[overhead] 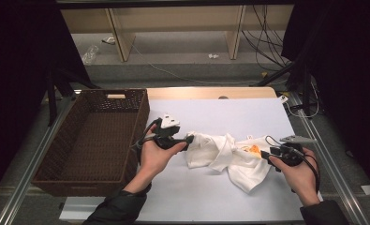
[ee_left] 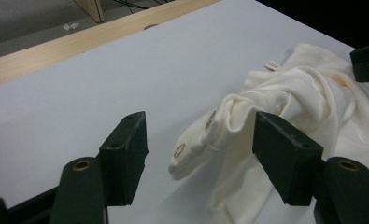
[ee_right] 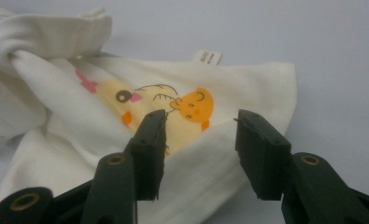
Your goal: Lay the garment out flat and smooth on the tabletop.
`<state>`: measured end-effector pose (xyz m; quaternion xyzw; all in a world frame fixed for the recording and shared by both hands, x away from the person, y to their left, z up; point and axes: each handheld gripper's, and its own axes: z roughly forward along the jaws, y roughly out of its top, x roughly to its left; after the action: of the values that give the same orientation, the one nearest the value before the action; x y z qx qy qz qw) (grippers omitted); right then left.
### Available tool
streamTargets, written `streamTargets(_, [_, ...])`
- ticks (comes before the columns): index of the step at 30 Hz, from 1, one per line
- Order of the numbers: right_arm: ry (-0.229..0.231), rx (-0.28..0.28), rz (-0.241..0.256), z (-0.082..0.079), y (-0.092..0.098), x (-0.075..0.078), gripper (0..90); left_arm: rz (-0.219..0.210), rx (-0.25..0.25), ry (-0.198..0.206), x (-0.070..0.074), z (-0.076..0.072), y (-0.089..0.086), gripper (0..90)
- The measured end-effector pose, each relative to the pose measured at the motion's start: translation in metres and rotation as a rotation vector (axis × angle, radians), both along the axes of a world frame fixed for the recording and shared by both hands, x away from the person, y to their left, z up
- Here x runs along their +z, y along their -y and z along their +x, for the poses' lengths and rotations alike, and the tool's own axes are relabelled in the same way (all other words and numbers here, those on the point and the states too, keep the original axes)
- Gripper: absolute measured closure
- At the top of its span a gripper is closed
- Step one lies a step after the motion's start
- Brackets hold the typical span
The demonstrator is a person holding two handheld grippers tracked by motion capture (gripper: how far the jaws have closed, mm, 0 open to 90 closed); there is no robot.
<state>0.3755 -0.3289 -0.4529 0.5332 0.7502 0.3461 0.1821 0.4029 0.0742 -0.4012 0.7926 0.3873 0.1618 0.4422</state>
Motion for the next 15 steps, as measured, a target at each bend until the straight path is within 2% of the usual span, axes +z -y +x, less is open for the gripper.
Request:
streamTargets(3, [-0.027, 0.022, -0.019, 0.002, -0.001, -0.005, 51.5, 0.006, 0.002, -0.008, 0.000, -0.008, -0.011, 35.1])
streamTargets(5, [-0.031, 0.037, -0.019, 0.002, -0.003, -0.007, 51.4, 0.006, 0.008, -0.015, 0.000, -0.013, -0.017, 35.1])
streamTargets(8, [-0.021, 0.053, -0.022, 0.003, -0.006, -0.008, 51.5, 0.015, -0.013, -0.044, -0.004, -0.018, -0.021, 35.1])
streamTargets(10, [-0.021, 0.053, -0.021, 0.004, -0.006, -0.006, 51.3, 0.023, -0.036, -0.070, -0.008, -0.023, -0.020, 35.4])
streamTargets(13, [0.005, 0.067, -0.031, 0.007, -0.007, -0.005, 50.1, 0.030, -0.090, -0.121, -0.018, -0.029, -0.011, 35.6])
streamTargets(15, [0.010, 0.069, -0.034, 0.011, -0.008, -0.004, 48.8, 0.049, -0.119, -0.149, -0.026, -0.032, -0.003, 35.6])
